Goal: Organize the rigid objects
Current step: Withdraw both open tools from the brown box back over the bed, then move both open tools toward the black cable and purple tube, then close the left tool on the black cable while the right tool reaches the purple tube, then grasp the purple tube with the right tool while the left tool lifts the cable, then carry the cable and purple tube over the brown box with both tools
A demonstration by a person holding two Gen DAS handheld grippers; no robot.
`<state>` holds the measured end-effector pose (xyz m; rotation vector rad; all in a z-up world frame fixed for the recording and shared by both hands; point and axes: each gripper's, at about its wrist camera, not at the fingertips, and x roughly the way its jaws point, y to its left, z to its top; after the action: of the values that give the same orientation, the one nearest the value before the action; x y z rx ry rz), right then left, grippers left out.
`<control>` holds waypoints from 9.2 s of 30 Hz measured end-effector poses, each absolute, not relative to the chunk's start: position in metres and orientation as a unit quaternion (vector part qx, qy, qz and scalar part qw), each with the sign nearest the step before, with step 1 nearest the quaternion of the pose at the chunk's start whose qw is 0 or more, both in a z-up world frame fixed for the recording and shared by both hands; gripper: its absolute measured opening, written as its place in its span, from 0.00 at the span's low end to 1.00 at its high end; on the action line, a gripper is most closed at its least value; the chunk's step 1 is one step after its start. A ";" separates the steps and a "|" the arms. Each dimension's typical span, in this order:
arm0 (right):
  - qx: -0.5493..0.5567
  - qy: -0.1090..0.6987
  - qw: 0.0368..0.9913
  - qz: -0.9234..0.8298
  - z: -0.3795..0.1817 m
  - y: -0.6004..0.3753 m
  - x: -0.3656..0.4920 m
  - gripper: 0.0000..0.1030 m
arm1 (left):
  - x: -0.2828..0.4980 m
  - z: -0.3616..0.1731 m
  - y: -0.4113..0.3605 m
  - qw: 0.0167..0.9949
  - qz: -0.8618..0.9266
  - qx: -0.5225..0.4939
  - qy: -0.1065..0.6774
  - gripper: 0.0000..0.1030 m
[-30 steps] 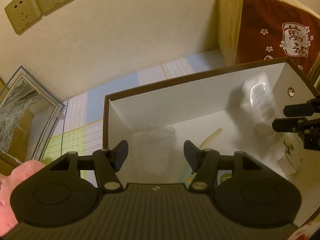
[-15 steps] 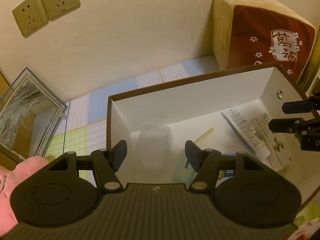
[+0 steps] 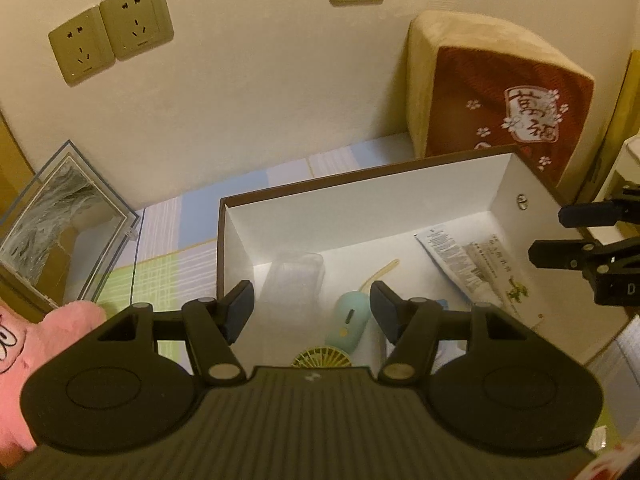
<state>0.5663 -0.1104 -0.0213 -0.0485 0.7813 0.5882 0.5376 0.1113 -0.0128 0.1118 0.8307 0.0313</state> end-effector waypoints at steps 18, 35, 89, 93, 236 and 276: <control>-0.017 0.362 0.888 0.284 0.005 -0.120 0.504 0.63 | 0.467 0.018 0.101 0.923 0.030 0.022 0.384 0.61; 0.011 0.389 0.881 0.268 0.002 -0.140 0.442 0.65 | 0.393 0.015 0.080 0.911 0.057 -0.003 0.409 0.61; 0.014 0.473 0.845 0.248 -0.031 -0.147 0.324 0.66 | 0.273 -0.032 0.056 0.882 0.045 -0.004 0.469 0.61; 0.015 0.477 0.844 0.247 -0.034 -0.146 0.322 0.66 | 0.271 -0.035 0.056 0.880 0.043 -0.003 0.473 0.61; -0.096 0.477 0.803 0.344 -0.132 -0.080 0.357 0.33 | 0.310 -0.132 0.056 0.850 -0.077 0.015 0.520 0.12; -0.032 0.333 0.865 0.375 0.007 -0.118 0.385 0.32 | 0.357 0.004 0.076 0.920 -0.031 0.011 0.391 0.12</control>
<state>0.3846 -0.1181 0.0072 -0.0678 0.6980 0.7850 0.3574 0.0761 0.0040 0.0225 0.8026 -0.0627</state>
